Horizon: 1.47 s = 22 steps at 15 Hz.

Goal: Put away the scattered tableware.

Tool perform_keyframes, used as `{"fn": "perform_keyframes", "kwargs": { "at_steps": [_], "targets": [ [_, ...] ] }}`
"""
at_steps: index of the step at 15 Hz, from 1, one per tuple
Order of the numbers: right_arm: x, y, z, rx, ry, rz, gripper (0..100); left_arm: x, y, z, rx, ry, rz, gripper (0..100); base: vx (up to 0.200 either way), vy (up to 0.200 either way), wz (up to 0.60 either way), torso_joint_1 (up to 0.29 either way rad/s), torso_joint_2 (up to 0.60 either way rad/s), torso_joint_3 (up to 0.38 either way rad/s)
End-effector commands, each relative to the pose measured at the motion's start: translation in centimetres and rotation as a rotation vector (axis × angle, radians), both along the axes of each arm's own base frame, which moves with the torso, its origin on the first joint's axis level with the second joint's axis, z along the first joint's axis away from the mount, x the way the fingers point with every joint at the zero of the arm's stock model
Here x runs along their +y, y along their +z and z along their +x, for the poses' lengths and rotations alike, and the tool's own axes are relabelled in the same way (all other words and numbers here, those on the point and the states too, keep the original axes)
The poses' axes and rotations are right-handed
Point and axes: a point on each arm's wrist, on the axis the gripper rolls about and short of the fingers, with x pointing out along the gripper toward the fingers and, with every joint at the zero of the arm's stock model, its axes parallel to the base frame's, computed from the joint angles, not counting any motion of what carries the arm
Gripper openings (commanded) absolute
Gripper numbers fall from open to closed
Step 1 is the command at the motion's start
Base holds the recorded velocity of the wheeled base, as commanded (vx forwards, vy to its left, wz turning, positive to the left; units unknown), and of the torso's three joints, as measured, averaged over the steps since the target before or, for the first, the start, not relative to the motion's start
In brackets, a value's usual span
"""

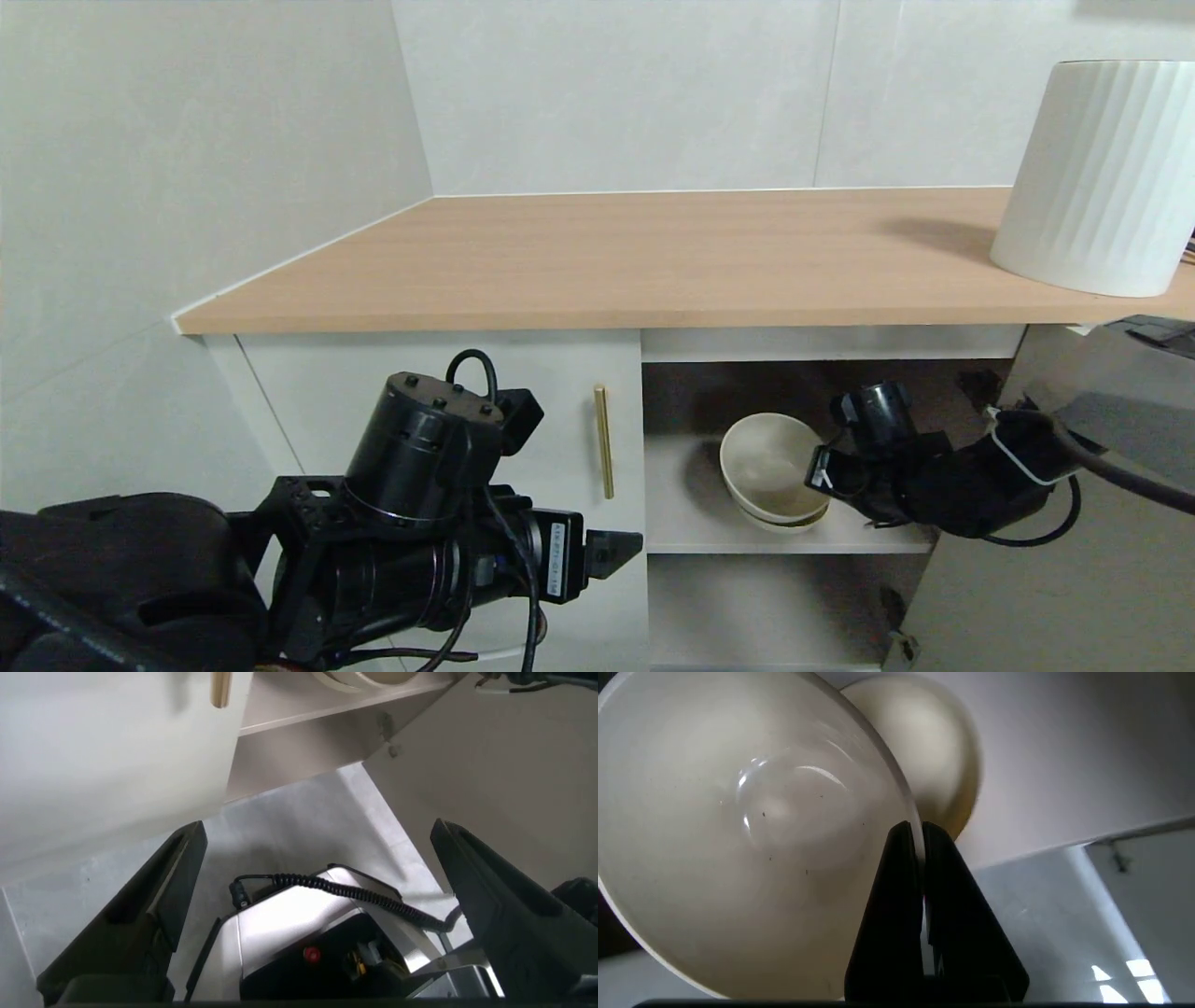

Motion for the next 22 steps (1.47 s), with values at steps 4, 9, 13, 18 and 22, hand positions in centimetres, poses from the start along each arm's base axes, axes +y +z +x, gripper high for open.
{"fn": "perform_keyframes", "kwargs": {
  "at_steps": [4,9,13,18,22],
  "targets": [
    [-0.5,-1.3,0.9,0.018,-0.023,-0.009,0,0.0,0.0,0.0,-0.001,0.001,-0.001,100,0.000,0.000,0.00,0.000,0.00,0.000],
    [-1.0,-2.3,1.8,0.023,-0.053,-0.026,0,0.0,0.0,0.0,0.000,0.002,0.001,100,0.000,0.000,0.00,0.000,0.00,0.000],
    [-0.9,-2.3,2.1,0.018,-0.054,-0.026,0,0.0,0.0,0.0,-0.001,0.002,0.000,100,0.000,0.000,0.00,0.000,0.00,0.000],
    [-1.0,-2.4,2.1,0.021,-0.052,-0.028,0,0.0,0.0,0.0,0.000,0.002,0.001,100,0.000,0.000,0.00,0.000,0.00,0.000],
    [-0.9,-2.5,2.0,0.028,-0.047,-0.030,100,0.0,-0.1,0.0,0.001,0.002,0.002,100,0.000,0.000,0.00,0.000,0.00,0.000]
  ]
}}
